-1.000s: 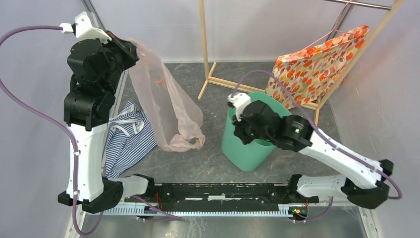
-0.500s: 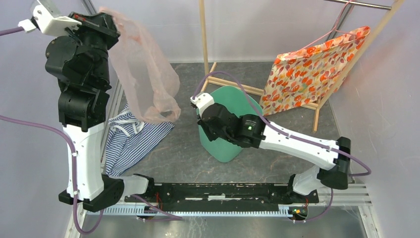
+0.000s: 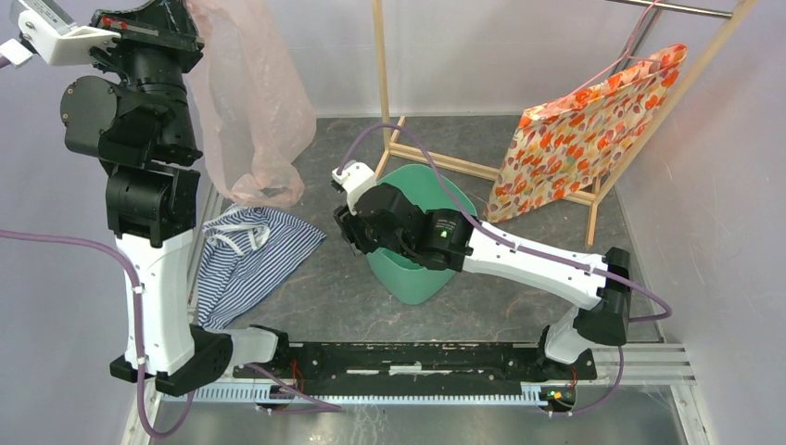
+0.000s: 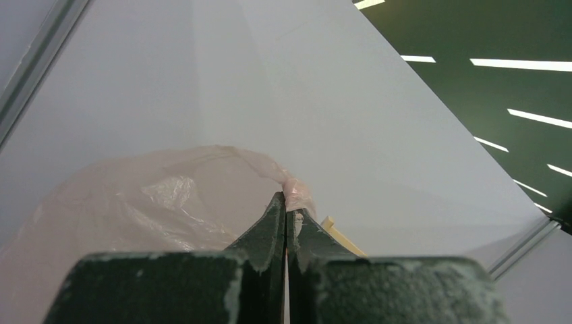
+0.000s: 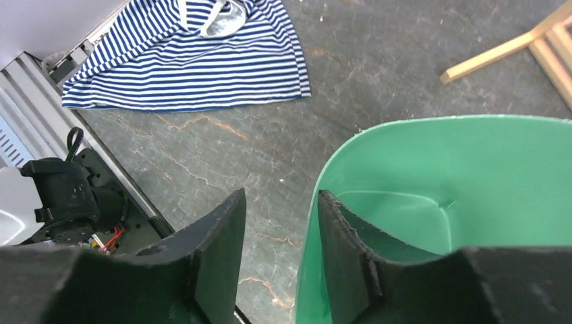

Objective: Put the trash bags into the trash bin

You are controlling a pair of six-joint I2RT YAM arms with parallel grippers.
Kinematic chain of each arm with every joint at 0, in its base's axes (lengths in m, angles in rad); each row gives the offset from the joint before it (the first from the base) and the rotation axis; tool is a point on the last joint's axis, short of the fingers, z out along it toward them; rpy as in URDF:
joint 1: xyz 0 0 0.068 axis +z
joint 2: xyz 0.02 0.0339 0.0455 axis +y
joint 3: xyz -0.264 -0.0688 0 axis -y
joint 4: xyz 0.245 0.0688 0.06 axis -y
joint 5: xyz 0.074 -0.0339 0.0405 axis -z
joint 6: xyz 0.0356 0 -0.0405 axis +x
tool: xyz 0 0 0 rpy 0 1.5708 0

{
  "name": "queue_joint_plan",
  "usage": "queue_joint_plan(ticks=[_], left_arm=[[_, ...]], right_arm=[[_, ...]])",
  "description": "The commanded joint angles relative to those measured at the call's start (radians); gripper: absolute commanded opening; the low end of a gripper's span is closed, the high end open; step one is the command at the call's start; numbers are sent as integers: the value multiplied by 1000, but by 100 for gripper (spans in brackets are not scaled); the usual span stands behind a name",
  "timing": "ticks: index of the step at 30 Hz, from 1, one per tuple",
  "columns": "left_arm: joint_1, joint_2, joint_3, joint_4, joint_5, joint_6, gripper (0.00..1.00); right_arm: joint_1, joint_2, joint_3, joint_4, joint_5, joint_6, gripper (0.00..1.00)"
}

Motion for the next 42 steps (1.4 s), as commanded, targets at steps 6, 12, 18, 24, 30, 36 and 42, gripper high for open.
queue_joint_plan(ticks=[6,12,18,24,30,36,42], left_arm=[[4,5,32,65,73,-121,2],[4,0,42,60,92,-139,2],[4,-4,46,53,107,-147,2],[4,-15,36,41,113,-138,2],[4,-28,16,37,129,-135,2],[4,-47,-28,40,150,-134,2],[4,-54,-27,36,175,-126,2]], right_arm=[[3,-124,30,176,-61,-67,80],[4,-97,62,285,-198,-105,92],[3,-26,66,385,-295,-43,98],[3,45,96,492,-372,78,98],[4,54,87,561,-392,155,71],[3,-27,42,589,-383,170,12],[4,-103,159,386,-271,93,0]])
